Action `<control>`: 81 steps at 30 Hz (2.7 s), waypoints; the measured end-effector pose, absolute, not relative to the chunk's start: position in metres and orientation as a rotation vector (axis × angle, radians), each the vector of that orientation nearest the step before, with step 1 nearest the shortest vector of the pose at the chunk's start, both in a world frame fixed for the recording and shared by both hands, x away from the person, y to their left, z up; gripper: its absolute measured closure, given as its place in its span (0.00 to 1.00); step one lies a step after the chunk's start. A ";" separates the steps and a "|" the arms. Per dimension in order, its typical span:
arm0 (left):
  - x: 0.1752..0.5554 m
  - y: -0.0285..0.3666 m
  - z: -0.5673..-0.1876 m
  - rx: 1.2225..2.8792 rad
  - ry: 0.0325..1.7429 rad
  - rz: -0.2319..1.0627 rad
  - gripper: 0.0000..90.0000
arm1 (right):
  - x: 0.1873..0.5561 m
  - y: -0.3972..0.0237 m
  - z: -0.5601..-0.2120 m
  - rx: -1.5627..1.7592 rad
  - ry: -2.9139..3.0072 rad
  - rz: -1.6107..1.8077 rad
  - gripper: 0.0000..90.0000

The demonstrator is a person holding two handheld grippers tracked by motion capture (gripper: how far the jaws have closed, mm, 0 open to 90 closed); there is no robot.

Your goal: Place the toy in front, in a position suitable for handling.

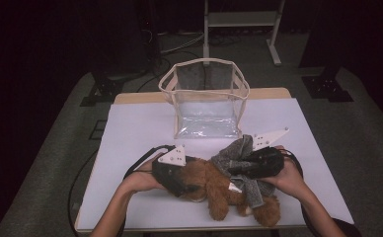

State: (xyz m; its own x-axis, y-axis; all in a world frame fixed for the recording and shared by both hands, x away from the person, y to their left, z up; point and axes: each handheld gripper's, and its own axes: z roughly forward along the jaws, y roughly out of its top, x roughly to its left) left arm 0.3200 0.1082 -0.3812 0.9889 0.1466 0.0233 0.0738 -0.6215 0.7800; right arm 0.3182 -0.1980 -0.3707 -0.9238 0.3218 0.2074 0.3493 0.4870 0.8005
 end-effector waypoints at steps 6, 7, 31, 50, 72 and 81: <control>0.323 0.089 -0.388 2.297 0.132 0.079 0.00 | 0.310 -0.205 -0.376 -0.594 -2.658 -1.462 0.76; 0.323 0.087 -0.389 2.303 0.126 0.077 0.00 | 0.310 -0.205 -0.376 -0.593 -2.654 -1.465 0.76; 0.351 0.093 -0.359 2.289 0.111 0.510 0.40 | 0.371 -0.189 -0.337 -0.645 -2.665 -1.499 0.75; 0.322 0.130 -0.383 2.242 0.174 0.250 0.24 | 0.317 -0.171 -0.356 -0.457 -2.722 -1.448 0.75; 0.315 0.125 -0.380 2.247 0.110 0.286 0.32 | 0.314 -0.165 -0.341 -0.435 -2.836 -1.457 0.75; 0.310 0.126 -0.381 2.248 0.079 0.301 0.33 | 0.319 -0.137 -0.336 -0.338 -2.872 -1.368 0.75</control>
State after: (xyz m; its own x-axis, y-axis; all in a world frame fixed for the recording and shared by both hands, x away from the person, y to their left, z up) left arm 0.3104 0.1255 -0.3810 0.9691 0.1581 0.1892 -0.0449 -0.6414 0.7659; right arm 0.3193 -0.1367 -0.3362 -0.9760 0.2143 0.0391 0.1653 0.6122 0.7733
